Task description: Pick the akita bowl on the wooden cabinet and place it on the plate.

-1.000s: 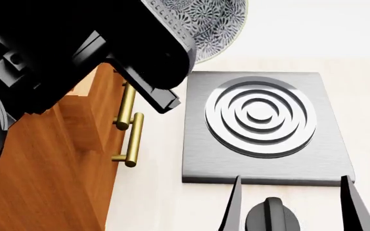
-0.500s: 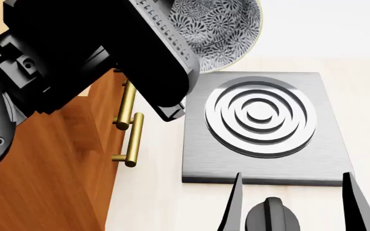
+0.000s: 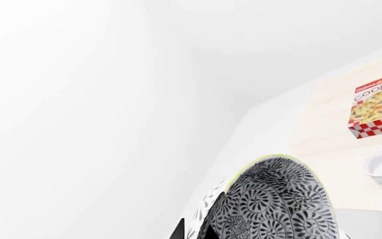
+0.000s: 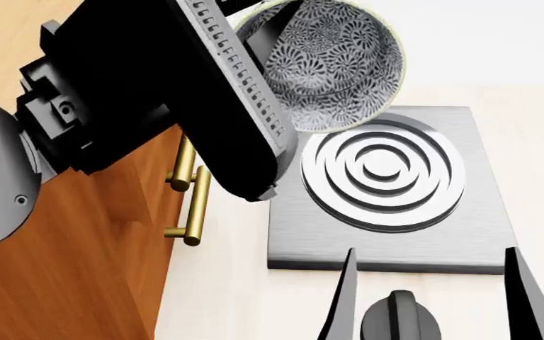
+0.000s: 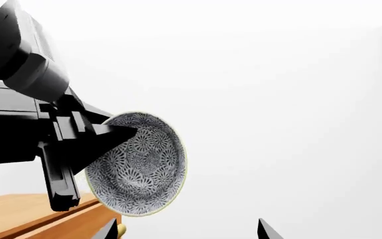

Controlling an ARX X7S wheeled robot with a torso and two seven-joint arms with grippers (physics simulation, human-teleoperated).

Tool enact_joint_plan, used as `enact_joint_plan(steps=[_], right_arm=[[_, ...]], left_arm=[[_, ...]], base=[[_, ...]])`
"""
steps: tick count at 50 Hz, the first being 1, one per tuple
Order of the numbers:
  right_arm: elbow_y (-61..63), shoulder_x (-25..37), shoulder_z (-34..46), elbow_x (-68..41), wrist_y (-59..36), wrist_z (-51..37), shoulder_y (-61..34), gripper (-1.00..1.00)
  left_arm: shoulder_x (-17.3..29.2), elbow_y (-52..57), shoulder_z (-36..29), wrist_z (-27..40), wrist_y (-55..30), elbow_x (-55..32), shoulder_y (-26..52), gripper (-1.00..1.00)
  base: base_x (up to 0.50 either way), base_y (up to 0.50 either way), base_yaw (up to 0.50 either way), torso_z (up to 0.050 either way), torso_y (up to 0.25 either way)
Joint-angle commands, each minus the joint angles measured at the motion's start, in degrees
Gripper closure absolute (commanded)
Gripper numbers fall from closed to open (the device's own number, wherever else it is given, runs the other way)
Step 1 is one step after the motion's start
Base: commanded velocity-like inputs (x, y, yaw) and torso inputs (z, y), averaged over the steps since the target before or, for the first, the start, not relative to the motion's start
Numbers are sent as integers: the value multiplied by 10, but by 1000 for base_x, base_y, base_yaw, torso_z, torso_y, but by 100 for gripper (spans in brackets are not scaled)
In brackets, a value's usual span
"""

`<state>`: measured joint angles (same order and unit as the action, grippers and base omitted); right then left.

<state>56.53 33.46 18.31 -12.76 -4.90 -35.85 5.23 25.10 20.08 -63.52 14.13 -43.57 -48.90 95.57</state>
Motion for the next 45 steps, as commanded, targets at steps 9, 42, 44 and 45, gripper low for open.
enact_joint_plan(steps=[9,42,44,45], right_arm=[[21,-9,-6,-37,-59,14,-74,-100],[-50,-17,-11,-108,-73,33,-155,-100],[-57,-17,-13,-109,-71,34,-156,-100],[-60,-17,-14,-110,-70,35,-157,-100]], left_arm=[[16,11,9,-44,51,34,-24,100],[44,71,30,-38,51,-6,-33,100],[48,80,30,-36,50,-8,-35,100],[48,80,30,-37,49,-9,-34,100]], base=[[0,0,0,0,1],[0,0,0,0,0],[0,0,0,0,0],[0,0,0,0,0]])
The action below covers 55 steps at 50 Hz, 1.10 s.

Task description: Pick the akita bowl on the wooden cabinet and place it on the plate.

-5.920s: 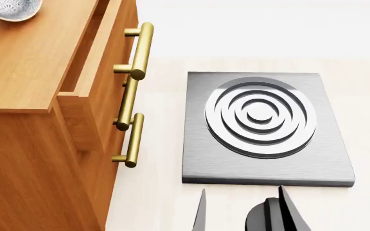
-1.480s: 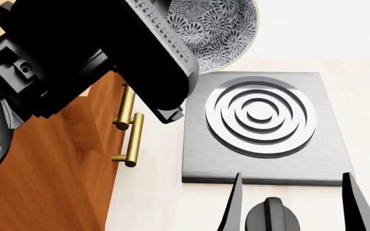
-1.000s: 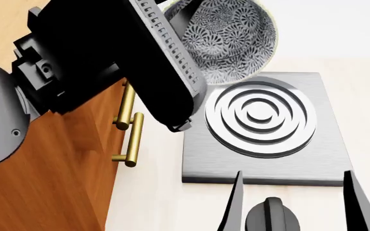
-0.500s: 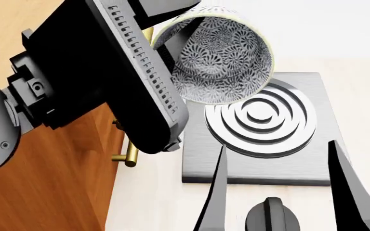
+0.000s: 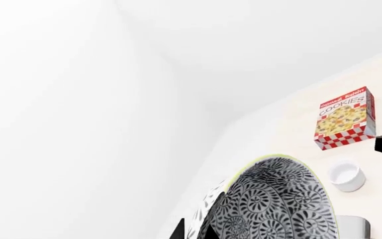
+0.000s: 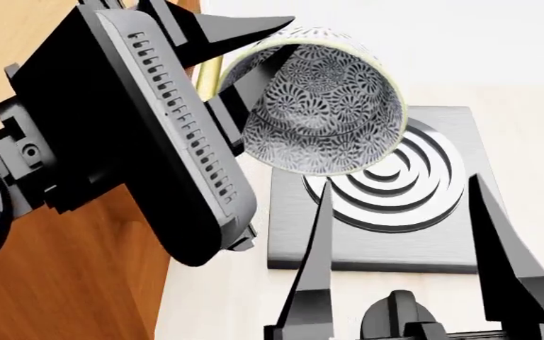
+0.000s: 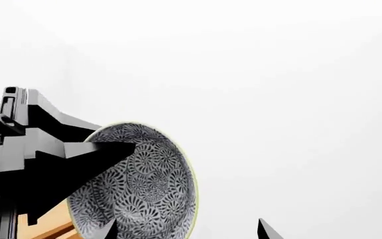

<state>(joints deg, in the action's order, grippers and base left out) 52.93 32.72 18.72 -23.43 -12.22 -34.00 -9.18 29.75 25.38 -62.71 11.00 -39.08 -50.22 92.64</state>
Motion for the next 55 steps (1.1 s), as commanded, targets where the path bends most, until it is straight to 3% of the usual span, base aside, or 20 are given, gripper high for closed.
enact_joint_plan(steps=[1,30,48,49,55], right_arm=[[-26,-10,-18,-4,3,16,-13,-100],[-71,-37,-7,-39,-4,28,-69,-100],[-92,-44,-27,-54,23,22,-51,-100],[-94,-45,-29,-48,23,16,-48,100],[-94,-44,-31,-47,20,10,-45,100]], left_arm=[[3,28,21,-6,4,5,-5,100],[8,40,17,-2,7,5,-18,100],[10,45,15,0,7,4,-24,100],[10,44,15,-1,9,5,-25,100],[11,42,15,-2,10,6,-26,100]], base=[[0,0,0,0,0],[0,0,0,0,0],[0,0,0,0,1],[0,0,0,0,0],[0,0,0,0,0]])
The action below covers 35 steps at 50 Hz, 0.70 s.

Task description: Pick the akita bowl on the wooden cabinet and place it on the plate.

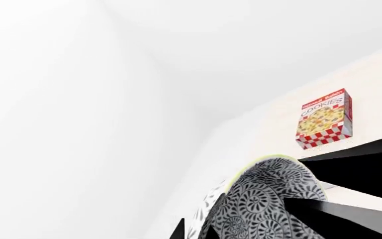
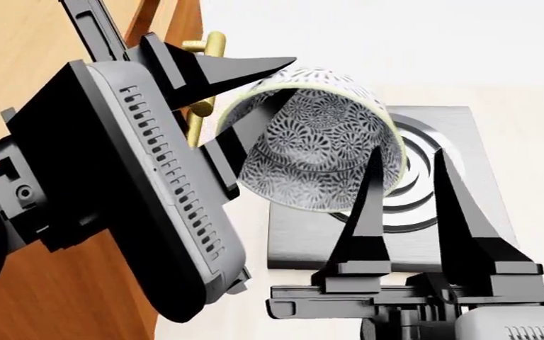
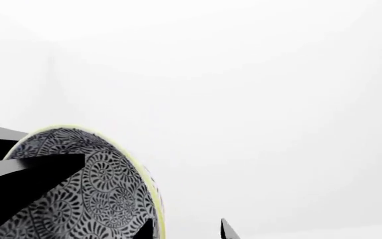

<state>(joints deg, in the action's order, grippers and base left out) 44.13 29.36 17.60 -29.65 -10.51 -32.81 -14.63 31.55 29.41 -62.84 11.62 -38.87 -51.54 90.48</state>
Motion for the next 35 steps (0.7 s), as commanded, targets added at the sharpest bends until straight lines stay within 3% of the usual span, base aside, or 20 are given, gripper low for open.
enact_joint_plan(steps=[1,12,20,30,31,34,35], right_arm=[[-8,-11,-24,13,5,-4,10,100],[-8,-11,-26,3,-4,-12,10,100],[20,2,2,36,-92,-54,-25,100],[44,9,4,50,-92,-63,-20,100],[43,10,2,47,-85,-60,-15,100],[45,11,-2,50,-79,-64,-7,100],[46,11,-8,46,-76,-65,-7,100]], left_arm=[[-7,1,17,-8,9,18,-5,100],[-7,4,18,-9,10,17,-5,100],[-6,3,18,-7,8,14,-7,100],[-13,-14,15,5,-7,14,-6,100],[-13,-12,8,1,-7,19,-7,-100],[-14,-8,-1,2,-13,26,-8,-100],[-15,-3,9,39,1,41,-25,-100]], base=[[0,0,0,10,0],[0,0,0,0,1],[0,0,0,0,0],[0,0,0,0,0],[0,0,0,0,0],[0,0,0,0,3],[0,0,0,0,0]])
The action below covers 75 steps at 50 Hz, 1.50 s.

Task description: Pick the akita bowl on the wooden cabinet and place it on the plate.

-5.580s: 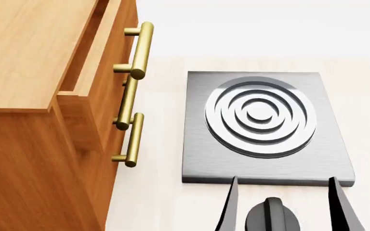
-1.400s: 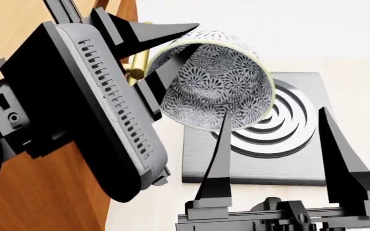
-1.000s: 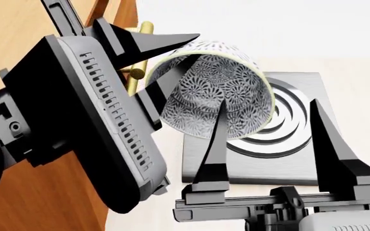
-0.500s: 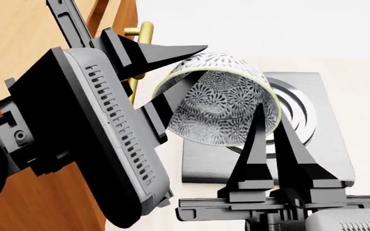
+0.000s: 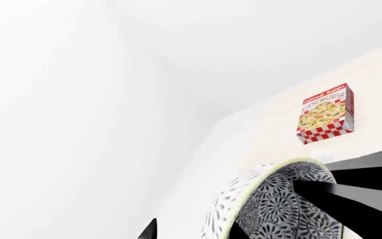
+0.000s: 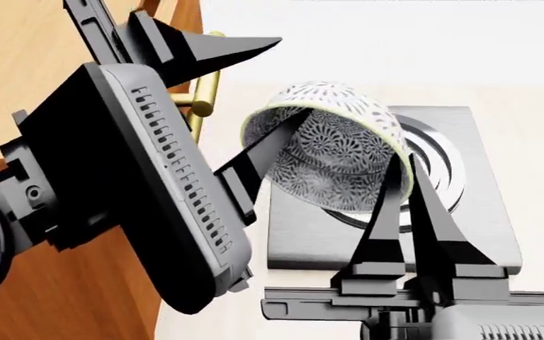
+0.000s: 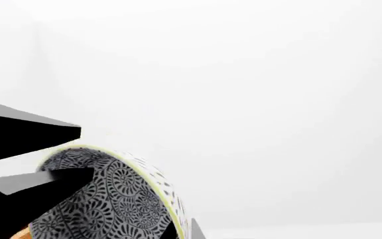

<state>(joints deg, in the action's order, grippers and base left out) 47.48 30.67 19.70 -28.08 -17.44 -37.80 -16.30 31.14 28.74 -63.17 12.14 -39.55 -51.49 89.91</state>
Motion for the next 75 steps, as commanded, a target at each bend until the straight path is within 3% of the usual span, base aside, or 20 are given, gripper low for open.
enact_joint_plan(steps=[1,3,12,52,75], right_arm=[[15,-2,-31,30,-5,-16,11,100],[17,-2,-32,29,-5,-18,12,100],[16,-1,-43,24,11,-20,24,100],[21,38,-162,4,44,-71,108,100],[75,84,-253,-28,37,-101,183,100]], left_arm=[[-11,4,7,19,6,34,-18,-100],[-6,14,-18,-29,6,38,-9,-100],[-7,9,-16,-45,9,26,-8,-100],[-6,2,3,-12,11,18,-19,-100],[-4,21,34,66,7,4,-40,-100]], base=[[0,0,0,0,0],[0,0,0,0,0],[0,0,0,0,0],[0,0,0,0,0],[0,0,0,0,0]])
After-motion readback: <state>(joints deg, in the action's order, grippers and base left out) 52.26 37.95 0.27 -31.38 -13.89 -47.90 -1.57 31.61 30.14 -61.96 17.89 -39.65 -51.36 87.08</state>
